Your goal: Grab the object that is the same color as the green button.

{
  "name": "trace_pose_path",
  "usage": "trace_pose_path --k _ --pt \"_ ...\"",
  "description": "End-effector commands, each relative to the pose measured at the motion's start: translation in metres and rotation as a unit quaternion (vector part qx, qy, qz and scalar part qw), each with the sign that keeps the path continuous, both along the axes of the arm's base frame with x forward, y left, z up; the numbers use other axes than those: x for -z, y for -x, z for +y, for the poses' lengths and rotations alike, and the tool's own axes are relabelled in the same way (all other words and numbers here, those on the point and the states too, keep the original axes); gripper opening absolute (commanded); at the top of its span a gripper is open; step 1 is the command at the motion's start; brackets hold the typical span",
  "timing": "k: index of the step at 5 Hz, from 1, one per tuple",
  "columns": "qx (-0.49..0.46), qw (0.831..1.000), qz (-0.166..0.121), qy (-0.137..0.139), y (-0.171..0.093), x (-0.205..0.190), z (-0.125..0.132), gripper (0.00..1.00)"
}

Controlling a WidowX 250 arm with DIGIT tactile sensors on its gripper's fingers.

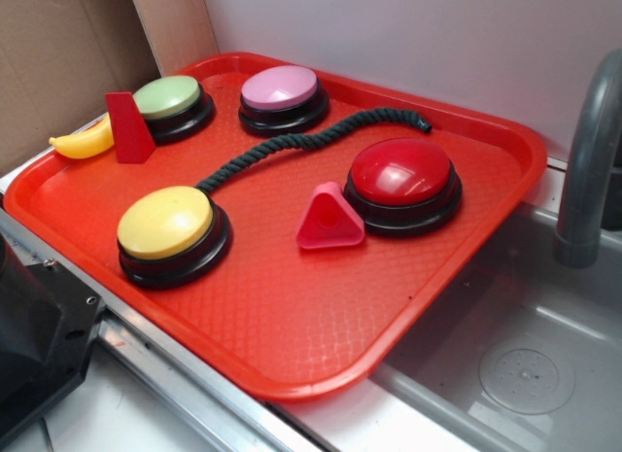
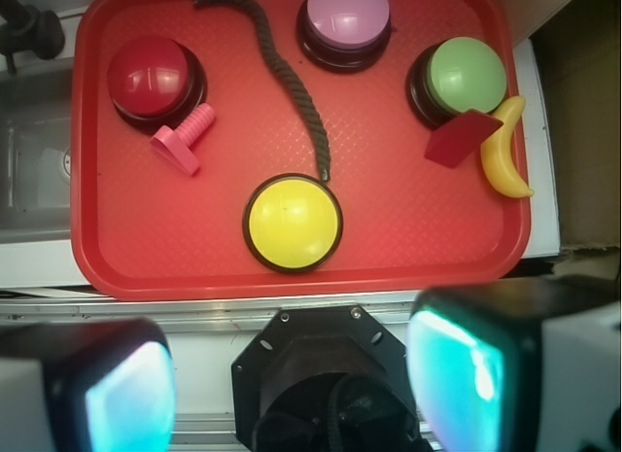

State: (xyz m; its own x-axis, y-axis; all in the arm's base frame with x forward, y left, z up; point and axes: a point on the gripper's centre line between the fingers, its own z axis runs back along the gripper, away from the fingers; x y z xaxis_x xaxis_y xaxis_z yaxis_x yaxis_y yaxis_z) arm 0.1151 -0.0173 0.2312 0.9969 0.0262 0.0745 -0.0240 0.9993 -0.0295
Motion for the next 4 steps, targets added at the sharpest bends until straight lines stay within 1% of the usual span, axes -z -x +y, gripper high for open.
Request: trace_pose_path --k 1,2,3,4 --pt "0.029 0.999 -0.025 -0.024 -0.044 0.030 0.013 1.00" --pt "0.041 0.998 -0.033 -0.026 -0.070 0.054 0.016 1.00" --pt "0.066 0.997 -0.047 -0.005 -0.096 0.086 0.017 1.00" --pt "0.079 0.996 -0.043 -0.008 -0.115 0.122 0.021 1.00"
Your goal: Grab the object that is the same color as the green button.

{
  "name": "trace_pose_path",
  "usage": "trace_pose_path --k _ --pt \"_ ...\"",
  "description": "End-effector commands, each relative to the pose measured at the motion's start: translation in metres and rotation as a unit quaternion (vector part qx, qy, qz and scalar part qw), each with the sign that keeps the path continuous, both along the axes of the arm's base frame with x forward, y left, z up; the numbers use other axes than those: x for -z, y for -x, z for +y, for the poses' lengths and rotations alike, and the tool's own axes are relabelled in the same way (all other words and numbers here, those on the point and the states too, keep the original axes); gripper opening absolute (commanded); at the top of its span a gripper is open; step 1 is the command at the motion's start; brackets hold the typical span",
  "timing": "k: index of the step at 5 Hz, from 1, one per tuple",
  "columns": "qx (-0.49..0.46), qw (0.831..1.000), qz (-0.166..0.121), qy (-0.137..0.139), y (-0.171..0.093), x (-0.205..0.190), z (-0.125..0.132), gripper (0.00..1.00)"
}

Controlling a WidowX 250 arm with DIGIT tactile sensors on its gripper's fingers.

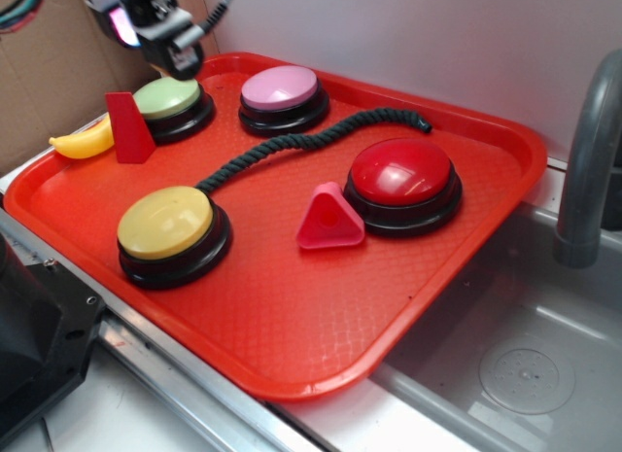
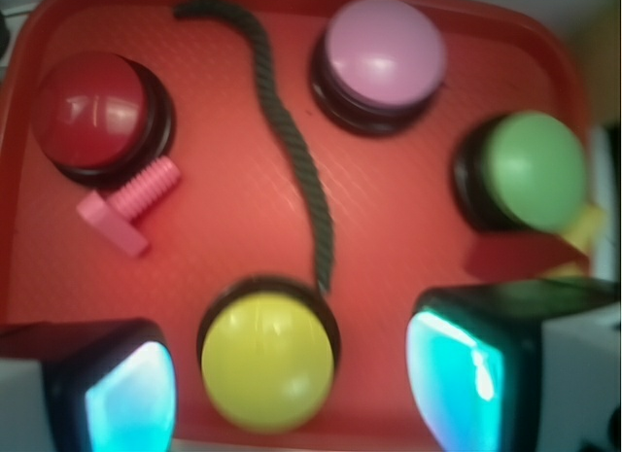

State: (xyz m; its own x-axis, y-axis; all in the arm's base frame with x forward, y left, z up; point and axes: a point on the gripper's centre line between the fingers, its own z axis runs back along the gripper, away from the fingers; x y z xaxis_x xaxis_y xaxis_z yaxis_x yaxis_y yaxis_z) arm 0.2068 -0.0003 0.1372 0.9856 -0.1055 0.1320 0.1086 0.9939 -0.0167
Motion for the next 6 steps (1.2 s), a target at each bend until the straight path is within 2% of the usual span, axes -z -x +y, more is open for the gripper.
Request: trace_pose_path --k 1,3,5,6 --pt "0.001 1.000 -0.012 -0.005 -0.034 0.052 0.005 1.00" --pt "-0.006 1.000 0.000 -0.019 -0.047 0.087 0.013 1.00" --pt "-0.009 1.000 0.013 -0.014 -0.055 0.107 0.017 1.00" --pt "-0.022 0.999 0.017 -0.023 -0.057 0.112 0.021 0.69"
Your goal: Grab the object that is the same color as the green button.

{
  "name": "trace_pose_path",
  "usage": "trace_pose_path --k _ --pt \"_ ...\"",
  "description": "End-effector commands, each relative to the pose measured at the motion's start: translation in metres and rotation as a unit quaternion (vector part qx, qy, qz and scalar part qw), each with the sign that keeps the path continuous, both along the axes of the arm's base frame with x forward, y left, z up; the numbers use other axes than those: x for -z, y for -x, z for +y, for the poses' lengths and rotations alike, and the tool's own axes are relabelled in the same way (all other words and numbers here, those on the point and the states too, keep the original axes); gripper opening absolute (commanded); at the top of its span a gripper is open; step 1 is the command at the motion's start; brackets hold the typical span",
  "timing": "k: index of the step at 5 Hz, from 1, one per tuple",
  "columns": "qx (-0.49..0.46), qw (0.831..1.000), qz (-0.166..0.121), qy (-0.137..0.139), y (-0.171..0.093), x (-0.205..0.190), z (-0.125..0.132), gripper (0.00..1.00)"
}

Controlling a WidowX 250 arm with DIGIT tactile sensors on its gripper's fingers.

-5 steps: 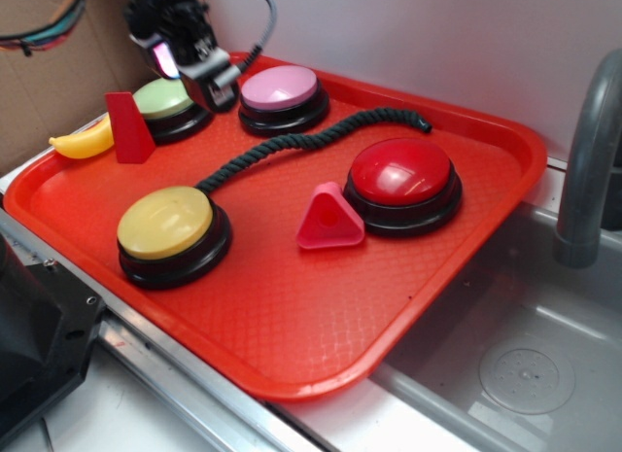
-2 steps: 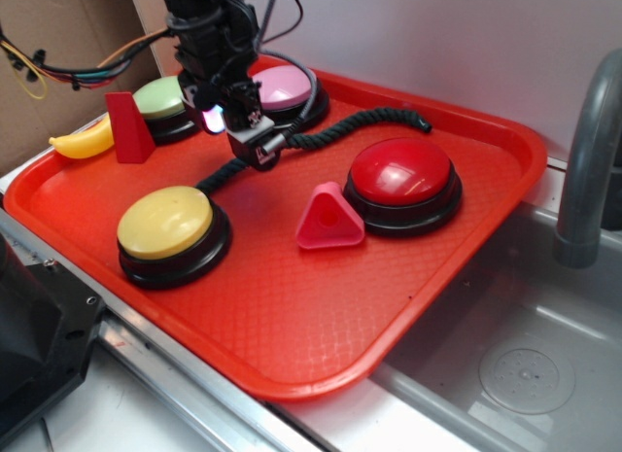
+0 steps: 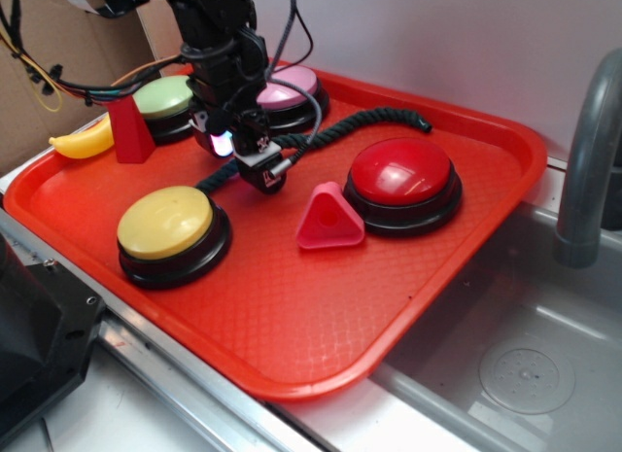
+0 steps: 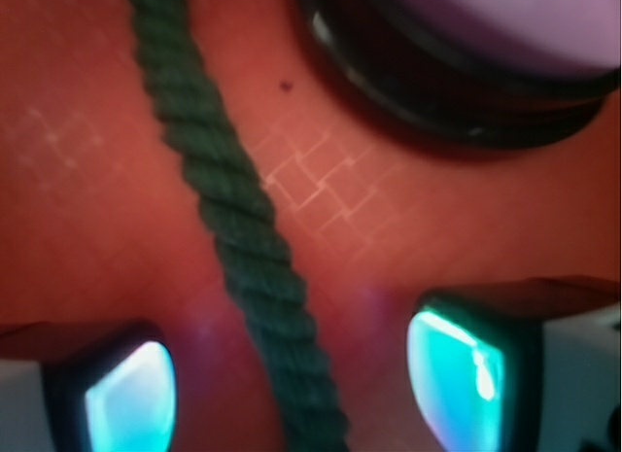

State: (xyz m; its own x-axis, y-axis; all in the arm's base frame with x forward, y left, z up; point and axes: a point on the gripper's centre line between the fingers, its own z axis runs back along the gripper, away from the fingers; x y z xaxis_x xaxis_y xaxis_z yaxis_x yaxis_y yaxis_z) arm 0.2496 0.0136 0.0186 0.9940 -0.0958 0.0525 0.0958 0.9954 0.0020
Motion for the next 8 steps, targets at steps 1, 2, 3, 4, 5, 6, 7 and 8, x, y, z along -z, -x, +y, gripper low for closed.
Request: trace_pose_path --k 1,2,3,4,5,6,7,8 --pt "-0.023 0.999 -0.022 -0.012 -0.016 -0.002 0.007 0.25" --pt "-0.027 0.999 -0.026 -0.011 -0.014 -0.006 0.007 0.09" --pt "-0.027 0.999 -0.017 -0.025 -0.009 -0.026 0.005 0.00" --pt "-0.034 0.999 0.001 -0.020 -0.002 -0.061 0.007 0.00" --pt "-0.054 0.998 0.001 -0.029 0.006 -0.103 0.007 0.00" --pt "-0.065 0.997 -0.003 -0.033 0.015 -0.139 0.008 0.00" --pt "-0.079 0.996 -0.016 -0.034 0.028 -0.168 0.011 0.00" --pt "-0.075 0.997 -0.030 -0.013 0.039 -0.174 0.016 0.00"
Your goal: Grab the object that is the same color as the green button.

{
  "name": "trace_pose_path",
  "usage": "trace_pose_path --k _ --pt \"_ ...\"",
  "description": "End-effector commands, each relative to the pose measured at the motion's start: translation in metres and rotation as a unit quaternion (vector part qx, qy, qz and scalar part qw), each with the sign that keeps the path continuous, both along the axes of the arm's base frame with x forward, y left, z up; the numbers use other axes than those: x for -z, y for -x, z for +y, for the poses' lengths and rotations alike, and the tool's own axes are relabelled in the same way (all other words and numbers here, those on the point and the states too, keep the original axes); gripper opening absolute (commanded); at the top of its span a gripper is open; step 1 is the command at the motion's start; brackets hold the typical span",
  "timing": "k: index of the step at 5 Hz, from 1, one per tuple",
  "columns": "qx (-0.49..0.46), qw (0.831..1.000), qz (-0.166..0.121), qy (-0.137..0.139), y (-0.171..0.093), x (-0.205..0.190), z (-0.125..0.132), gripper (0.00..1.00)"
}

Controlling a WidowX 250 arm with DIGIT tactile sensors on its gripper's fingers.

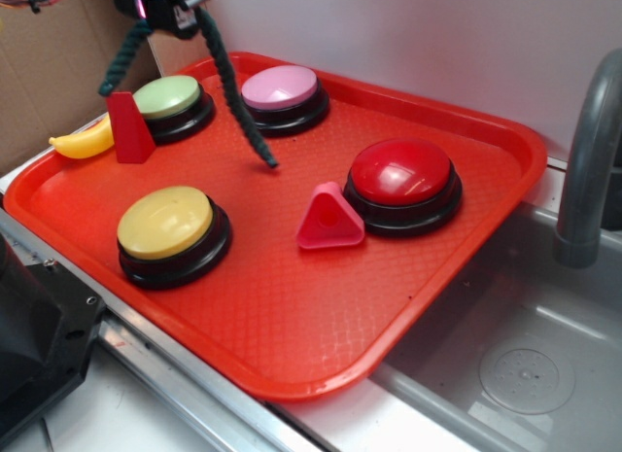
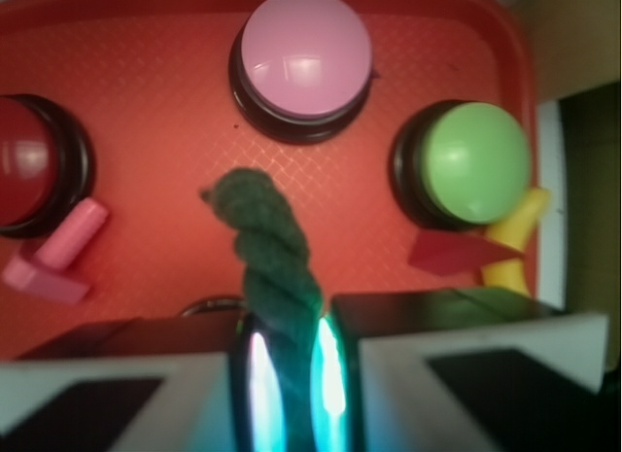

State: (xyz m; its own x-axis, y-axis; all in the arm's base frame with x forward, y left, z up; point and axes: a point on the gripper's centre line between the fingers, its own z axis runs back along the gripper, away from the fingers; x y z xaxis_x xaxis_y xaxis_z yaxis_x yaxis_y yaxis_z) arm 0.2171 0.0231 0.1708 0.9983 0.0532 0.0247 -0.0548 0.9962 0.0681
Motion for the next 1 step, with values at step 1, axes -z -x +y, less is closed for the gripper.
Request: trace_pose_path --k 1 --pt "-0.017 1.000 -0.019 -0.003 0.0066 -0.0176 0.0068 0.00"
